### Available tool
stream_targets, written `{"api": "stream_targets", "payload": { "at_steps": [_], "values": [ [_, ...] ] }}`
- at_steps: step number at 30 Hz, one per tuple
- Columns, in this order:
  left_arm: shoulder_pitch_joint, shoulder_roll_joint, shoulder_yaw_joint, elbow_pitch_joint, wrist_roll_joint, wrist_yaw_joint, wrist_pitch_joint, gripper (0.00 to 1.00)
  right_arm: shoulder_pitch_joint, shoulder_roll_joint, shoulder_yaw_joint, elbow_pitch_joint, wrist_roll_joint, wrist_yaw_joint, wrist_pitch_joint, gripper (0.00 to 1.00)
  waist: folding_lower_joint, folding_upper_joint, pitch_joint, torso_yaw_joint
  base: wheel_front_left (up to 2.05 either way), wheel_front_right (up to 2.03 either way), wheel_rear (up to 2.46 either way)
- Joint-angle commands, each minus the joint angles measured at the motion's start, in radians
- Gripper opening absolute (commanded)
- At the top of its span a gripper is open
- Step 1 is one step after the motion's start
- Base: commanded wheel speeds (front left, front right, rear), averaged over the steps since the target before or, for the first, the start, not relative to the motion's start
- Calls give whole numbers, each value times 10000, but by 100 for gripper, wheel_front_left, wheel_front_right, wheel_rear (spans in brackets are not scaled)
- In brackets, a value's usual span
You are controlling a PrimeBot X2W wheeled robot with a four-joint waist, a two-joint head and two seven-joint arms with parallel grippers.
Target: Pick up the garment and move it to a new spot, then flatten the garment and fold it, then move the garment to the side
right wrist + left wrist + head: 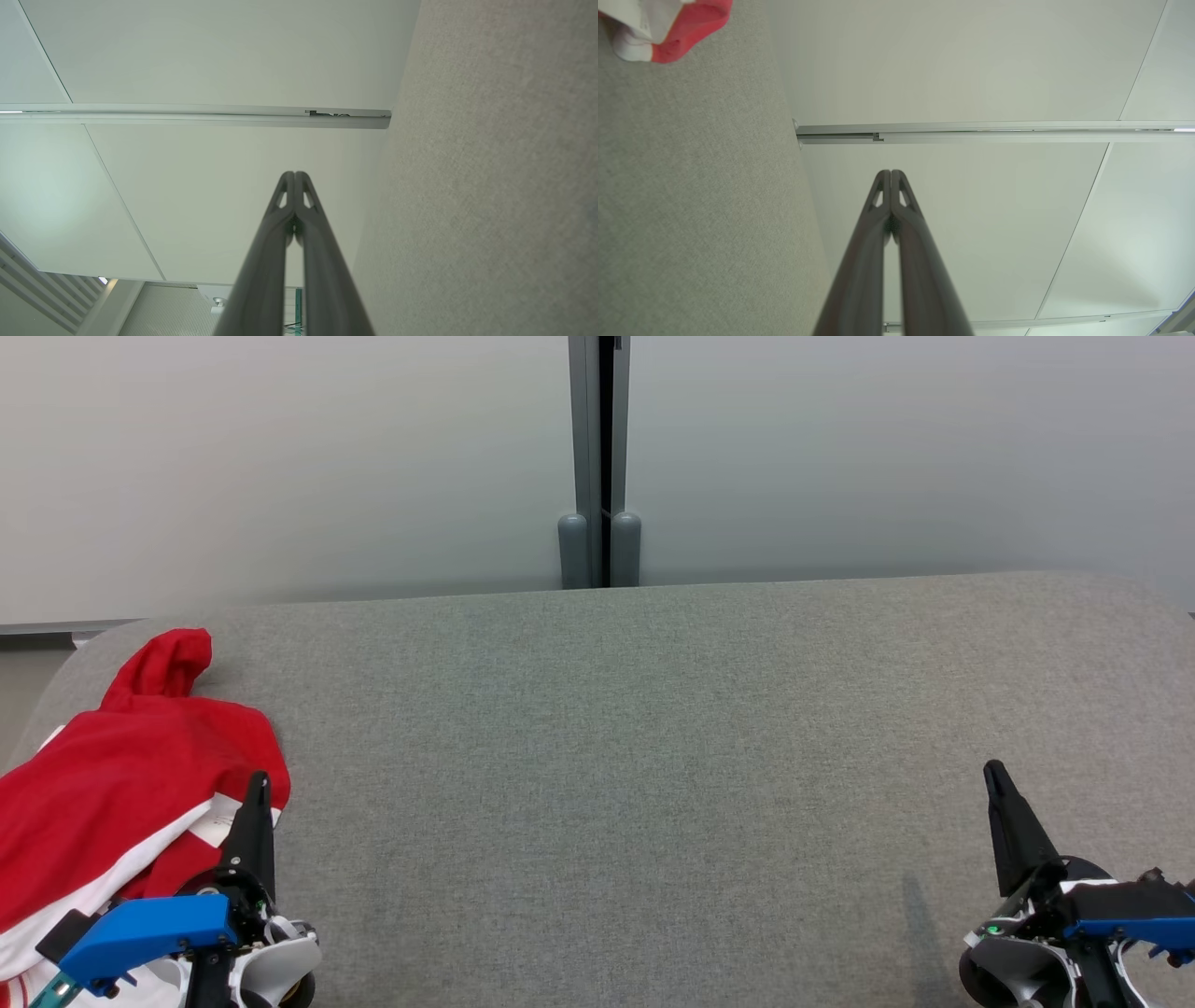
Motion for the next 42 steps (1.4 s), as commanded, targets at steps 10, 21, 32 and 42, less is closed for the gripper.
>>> {"api": "stream_targets", "payload": {
  "at_steps": [10, 21, 32, 42],
  "values": [
    [-87, -10, 16, -39, -39, -20, 28, 0, 120, 8, -12, -43, 24, 4, 21, 0, 0, -1, 0, 0, 0, 0, 0],
    [-87, -10, 16, -39, -39, -20, 28, 0, 120, 8, -12, -43, 24, 4, 21, 0, 0, -1, 0, 0, 0, 0, 0],
    [-87, -10, 16, -39, -39, -20, 28, 0, 120, 8, -12, -43, 23, 4, 21, 0, 0, -1, 0, 0, 0, 0, 0],
    [-87, -10, 16, -39, -39, -20, 28, 0, 120, 8, -12, -43, 23, 4, 21, 0, 0, -1, 0, 0, 0, 0, 0]
  ]
}}
